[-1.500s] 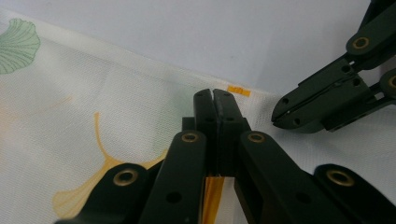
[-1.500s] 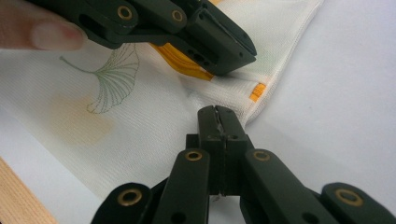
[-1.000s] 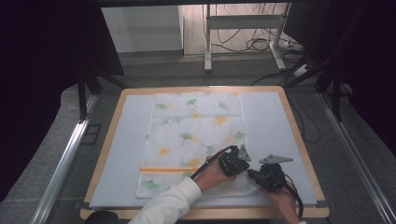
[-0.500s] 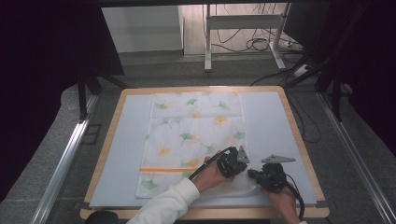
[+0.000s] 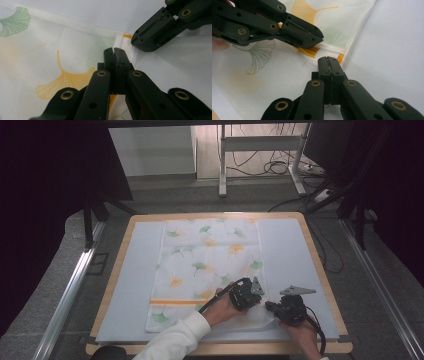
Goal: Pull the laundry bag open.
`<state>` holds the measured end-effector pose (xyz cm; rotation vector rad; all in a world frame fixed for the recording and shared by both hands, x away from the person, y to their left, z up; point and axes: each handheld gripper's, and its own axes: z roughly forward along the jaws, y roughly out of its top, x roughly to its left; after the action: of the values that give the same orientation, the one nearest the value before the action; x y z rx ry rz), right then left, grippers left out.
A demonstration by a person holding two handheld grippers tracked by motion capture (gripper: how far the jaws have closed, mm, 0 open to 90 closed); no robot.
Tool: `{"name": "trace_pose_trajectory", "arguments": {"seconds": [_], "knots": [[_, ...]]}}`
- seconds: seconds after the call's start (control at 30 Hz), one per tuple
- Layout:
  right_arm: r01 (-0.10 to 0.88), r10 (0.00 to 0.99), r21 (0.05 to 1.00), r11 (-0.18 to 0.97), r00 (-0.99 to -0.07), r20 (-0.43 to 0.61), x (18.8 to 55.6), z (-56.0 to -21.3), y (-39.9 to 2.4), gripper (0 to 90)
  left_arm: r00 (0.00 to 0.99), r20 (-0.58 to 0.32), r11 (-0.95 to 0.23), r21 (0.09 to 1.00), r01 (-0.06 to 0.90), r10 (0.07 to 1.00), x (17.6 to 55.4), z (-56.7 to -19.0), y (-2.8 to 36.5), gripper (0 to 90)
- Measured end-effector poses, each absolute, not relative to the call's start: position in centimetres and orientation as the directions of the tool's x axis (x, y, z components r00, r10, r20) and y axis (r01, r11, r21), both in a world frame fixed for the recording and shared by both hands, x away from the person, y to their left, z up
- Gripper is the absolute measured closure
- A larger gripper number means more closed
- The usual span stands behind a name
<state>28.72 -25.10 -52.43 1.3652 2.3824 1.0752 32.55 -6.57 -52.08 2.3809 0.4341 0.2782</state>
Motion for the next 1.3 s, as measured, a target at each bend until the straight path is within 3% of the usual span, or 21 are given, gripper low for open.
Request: {"name": "trace_pose_trajectory", "arguments": {"seconds": [1.3], "knots": [[0.671,0.806,0.670,0.318,-0.564,0.182,28.81,-52.42,-25.19,90.0,0.916,0.068,-0.721,0.641,0.264,0.395,32.61,-51.85,-6.10,90.0]]}}
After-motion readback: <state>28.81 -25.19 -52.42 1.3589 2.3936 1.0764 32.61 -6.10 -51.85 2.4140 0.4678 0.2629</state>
